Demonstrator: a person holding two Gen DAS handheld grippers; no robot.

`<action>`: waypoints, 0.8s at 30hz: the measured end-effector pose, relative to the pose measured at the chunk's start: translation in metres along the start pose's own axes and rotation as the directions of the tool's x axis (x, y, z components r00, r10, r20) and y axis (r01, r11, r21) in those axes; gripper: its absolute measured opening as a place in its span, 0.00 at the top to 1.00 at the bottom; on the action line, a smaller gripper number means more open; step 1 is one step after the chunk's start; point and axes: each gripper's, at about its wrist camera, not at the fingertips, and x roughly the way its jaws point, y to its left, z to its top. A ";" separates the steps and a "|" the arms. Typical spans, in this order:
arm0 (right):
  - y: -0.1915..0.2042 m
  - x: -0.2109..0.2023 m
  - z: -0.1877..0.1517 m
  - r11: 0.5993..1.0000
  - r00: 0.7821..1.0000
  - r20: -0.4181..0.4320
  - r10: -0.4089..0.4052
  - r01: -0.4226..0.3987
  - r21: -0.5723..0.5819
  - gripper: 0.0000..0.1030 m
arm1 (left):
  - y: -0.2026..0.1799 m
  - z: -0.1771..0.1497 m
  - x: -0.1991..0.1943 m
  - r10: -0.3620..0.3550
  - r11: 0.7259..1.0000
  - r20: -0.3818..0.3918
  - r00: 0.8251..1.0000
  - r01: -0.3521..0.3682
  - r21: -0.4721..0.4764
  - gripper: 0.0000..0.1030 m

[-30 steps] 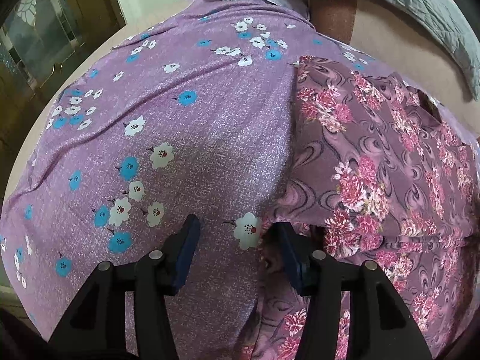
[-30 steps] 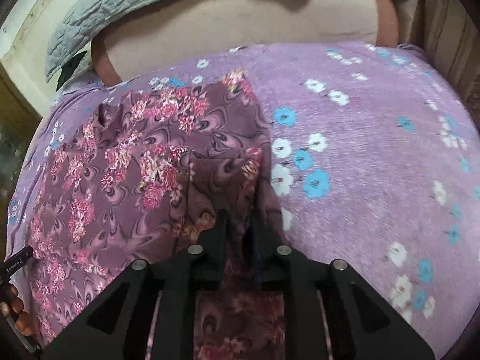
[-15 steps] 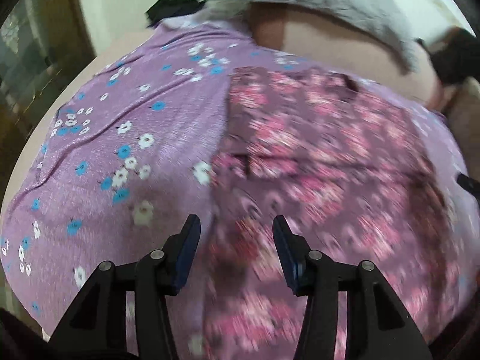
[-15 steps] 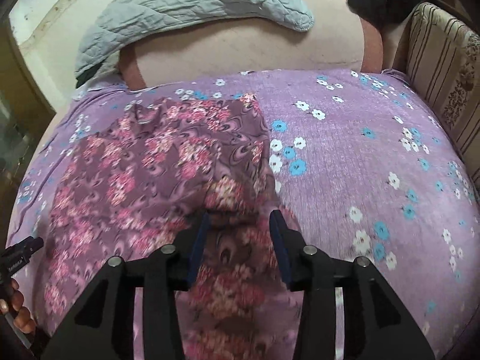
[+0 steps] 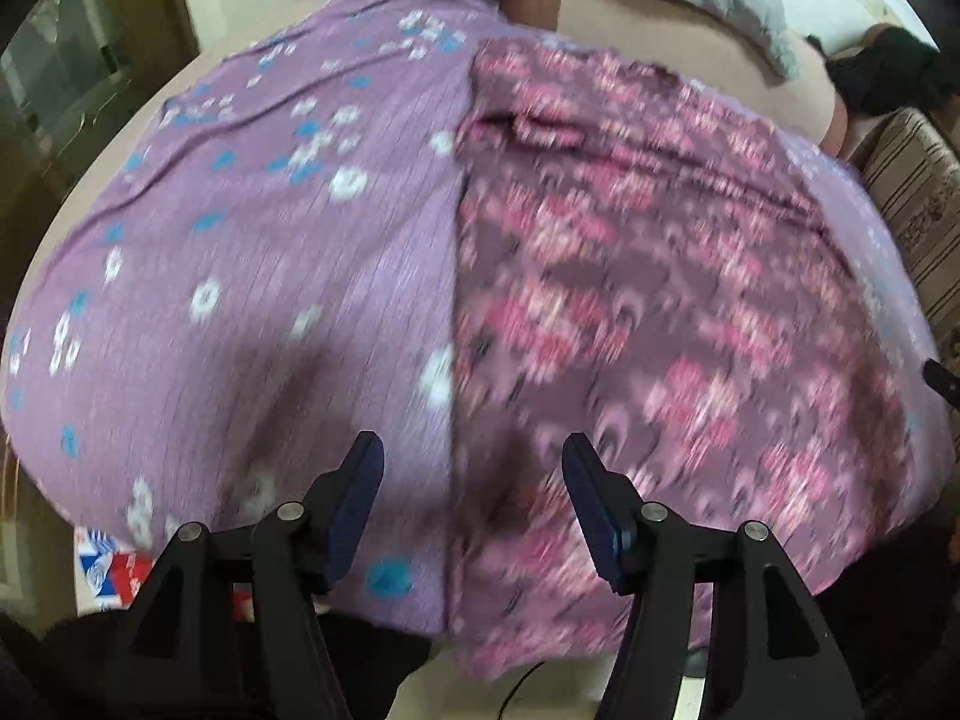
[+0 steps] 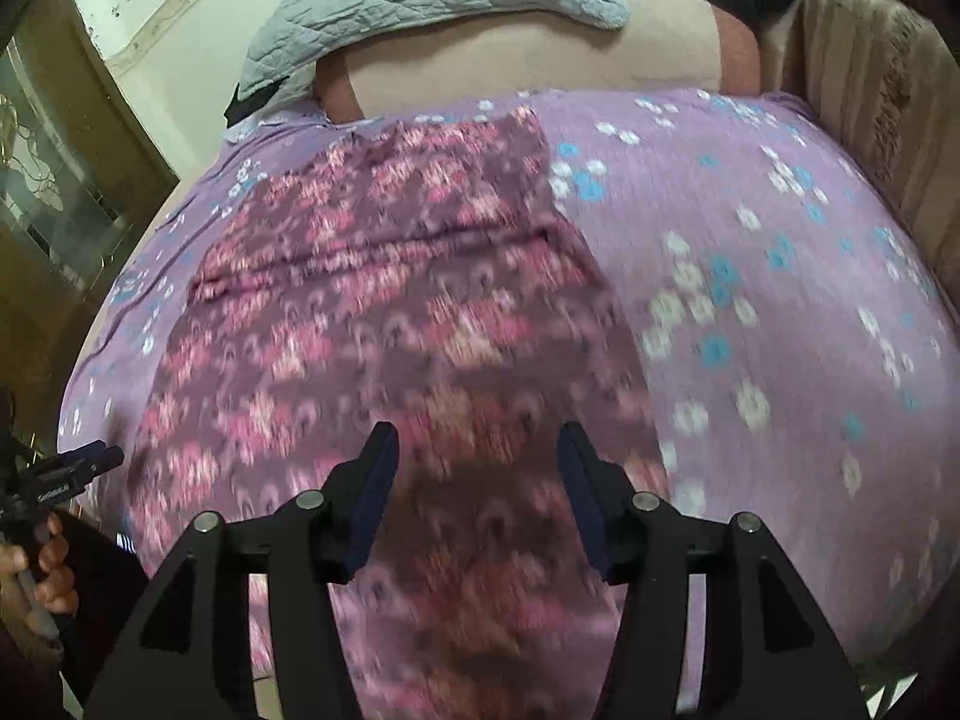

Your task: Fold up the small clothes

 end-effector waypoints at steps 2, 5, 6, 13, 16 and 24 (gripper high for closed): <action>-0.009 -0.004 -0.013 1.000 1.000 -0.013 -0.010 0.010 0.011 0.45 | 0.007 -0.009 0.002 -0.014 1.000 -0.025 1.000 0.013 -0.022 0.37; -0.025 -0.005 -0.032 0.999 0.998 -0.050 -0.029 0.030 0.035 0.45 | 0.013 -0.024 0.006 -0.053 0.997 -0.058 0.997 0.049 -0.065 0.36; -0.030 -0.005 -0.036 0.998 0.997 -0.064 -0.035 0.038 0.047 0.45 | 0.014 -0.027 0.006 -0.071 0.995 -0.066 0.995 0.066 -0.077 0.36; -0.053 -0.007 -0.056 0.992 0.986 -0.153 -0.069 0.084 0.094 0.44 | 0.003 -0.054 0.025 -0.120 0.991 -0.137 0.983 0.110 -0.078 0.34; -0.056 -0.006 -0.059 0.991 0.981 -0.172 -0.086 0.103 0.088 0.44 | -0.002 -0.058 0.024 -0.110 0.993 -0.120 0.987 0.105 -0.048 0.29; -0.094 0.016 -0.072 0.980 0.961 -0.261 -0.091 0.133 0.148 0.44 | -0.011 -0.059 0.026 -0.101 0.995 -0.115 0.988 0.100 -0.012 0.29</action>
